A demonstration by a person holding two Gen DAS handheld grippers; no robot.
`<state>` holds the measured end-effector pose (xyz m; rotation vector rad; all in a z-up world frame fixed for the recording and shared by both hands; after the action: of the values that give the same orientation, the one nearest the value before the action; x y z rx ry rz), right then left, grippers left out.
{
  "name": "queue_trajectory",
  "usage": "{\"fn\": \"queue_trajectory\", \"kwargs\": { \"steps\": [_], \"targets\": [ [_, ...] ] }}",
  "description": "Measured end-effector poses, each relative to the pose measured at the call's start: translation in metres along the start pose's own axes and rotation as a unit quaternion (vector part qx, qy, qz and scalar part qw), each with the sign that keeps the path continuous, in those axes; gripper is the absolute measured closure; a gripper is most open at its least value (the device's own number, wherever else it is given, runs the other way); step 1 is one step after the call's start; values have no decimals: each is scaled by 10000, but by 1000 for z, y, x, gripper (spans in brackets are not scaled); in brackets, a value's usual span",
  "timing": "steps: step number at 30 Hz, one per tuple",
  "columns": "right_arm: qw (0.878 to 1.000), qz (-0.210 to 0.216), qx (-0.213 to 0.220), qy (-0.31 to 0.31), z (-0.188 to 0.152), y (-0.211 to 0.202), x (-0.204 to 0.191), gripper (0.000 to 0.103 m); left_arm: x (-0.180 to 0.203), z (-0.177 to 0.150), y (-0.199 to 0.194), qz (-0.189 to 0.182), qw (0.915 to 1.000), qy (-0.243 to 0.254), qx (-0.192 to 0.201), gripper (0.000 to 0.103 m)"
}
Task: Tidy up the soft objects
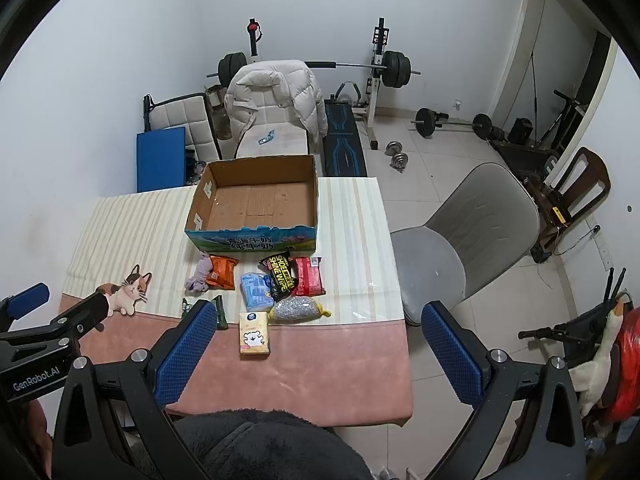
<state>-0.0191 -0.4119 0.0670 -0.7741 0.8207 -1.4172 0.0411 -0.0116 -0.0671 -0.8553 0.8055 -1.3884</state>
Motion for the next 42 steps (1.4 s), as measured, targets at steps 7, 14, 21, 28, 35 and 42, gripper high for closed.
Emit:
{"fn": "queue_trajectory", "kwargs": {
  "steps": [7, 14, 21, 28, 35, 42],
  "targets": [
    [10000, -3, -1, -5, -1, 0, 1, 0, -1, -2, 1, -30, 10000, -29, 7, 0],
    [10000, -21, 32, -17, 3, -4, 1, 0, -1, -2, 1, -60, 10000, -60, 29, 0],
    [10000, -13, 69, -64, 6, -7, 2, 0, -1, 0, 1, -49, 9999, -84, 47, 0],
    [10000, 4, 58, -61, 6, -3, 1, 0, -1, 1, 1, -47, 10000, -67, 46, 0],
    [9999, 47, 96, -88, 10, -3, -4, 0, -2, 4, -1, -44, 9999, -71, 65, 0],
    [9998, 117, 128, -39, 9, 3, -8, 0, -3, 6, 1, -42, 9999, -108, 60, 0]
  ]
}}
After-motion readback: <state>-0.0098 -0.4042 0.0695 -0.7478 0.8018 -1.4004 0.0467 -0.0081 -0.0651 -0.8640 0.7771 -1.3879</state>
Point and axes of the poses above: each gripper's, at about its wrist camera, not at the fingertips, and y roughly the way its jaws point, x to its right, z to its top, the point moved 9 cm from there along y, roughly the way its jaws point, and after that the axes turned 1 degree about y, right-handed, at the moved point
